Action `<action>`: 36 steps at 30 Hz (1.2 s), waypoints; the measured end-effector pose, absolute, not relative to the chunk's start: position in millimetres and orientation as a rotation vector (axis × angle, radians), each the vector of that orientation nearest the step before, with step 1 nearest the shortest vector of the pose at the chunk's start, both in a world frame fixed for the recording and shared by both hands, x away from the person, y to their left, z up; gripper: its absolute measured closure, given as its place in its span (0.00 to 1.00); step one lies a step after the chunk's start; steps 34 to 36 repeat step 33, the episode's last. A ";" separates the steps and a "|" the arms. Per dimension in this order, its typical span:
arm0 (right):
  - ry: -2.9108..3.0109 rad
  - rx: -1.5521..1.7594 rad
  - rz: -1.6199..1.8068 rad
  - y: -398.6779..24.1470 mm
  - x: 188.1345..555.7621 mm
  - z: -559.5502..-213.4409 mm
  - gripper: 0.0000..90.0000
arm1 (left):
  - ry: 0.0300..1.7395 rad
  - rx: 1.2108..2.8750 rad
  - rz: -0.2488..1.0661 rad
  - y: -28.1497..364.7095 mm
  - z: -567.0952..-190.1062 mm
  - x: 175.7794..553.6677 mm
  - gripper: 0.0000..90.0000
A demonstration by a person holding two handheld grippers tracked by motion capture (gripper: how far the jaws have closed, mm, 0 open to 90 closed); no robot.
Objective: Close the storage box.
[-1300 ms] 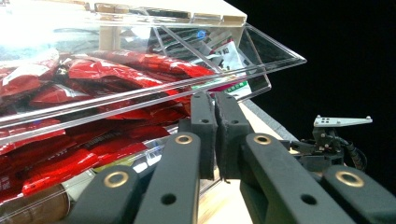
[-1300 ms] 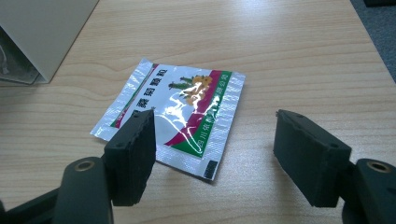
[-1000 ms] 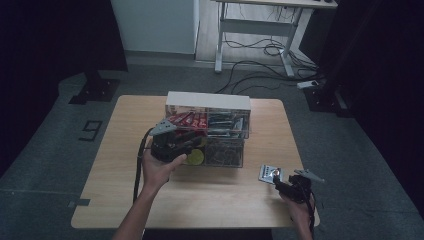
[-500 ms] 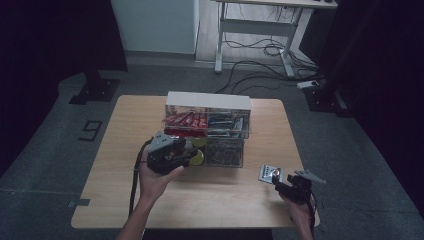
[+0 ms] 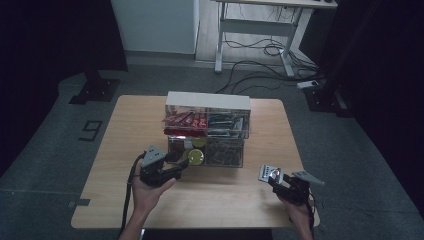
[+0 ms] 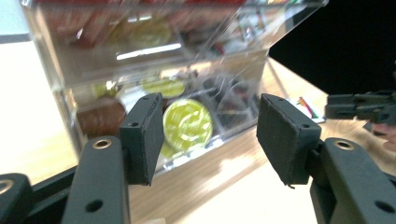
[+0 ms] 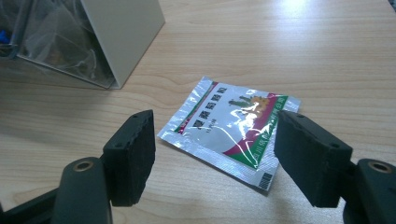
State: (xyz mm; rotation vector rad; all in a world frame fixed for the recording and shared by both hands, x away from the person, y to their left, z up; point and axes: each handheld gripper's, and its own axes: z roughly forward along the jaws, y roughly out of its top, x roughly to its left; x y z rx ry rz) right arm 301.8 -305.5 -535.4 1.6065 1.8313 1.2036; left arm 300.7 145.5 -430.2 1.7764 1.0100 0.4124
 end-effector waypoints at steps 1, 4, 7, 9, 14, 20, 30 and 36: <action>1.832 1.601 1.209 -305.4 301.3 -535.2 0.33 | 1.024 1.779 0.410 147.8 -435.0 300.5 0.46; 1.828 1.588 1.220 -305.8 299.7 -534.5 0.33 | 1.052 1.784 0.417 153.1 -447.2 300.3 0.46; 1.810 1.569 1.232 -306.1 297.4 -533.9 0.34 | 1.082 1.804 0.429 157.8 -462.6 299.8 0.46; 1.805 1.560 1.242 -306.3 296.3 -533.8 0.34 | 1.100 1.814 0.436 159.9 -470.6 299.5 0.46; 1.807 1.555 1.250 -305.7 295.6 -535.7 0.34 | 1.144 1.839 0.426 165.7 -489.8 301.2 0.47; 1.822 1.563 1.239 -305.6 297.0 -540.7 0.35 | 1.172 1.856 0.419 168.8 -503.9 302.5 0.47; 1.846 1.557 1.229 -304.3 299.6 -544.3 0.35 | 1.189 1.883 0.411 167.5 -514.0 306.6 0.46; 1.842 1.558 1.229 -305.4 300.0 -544.0 0.35 | 1.198 1.880 0.416 170.0 -514.5 307.7 0.46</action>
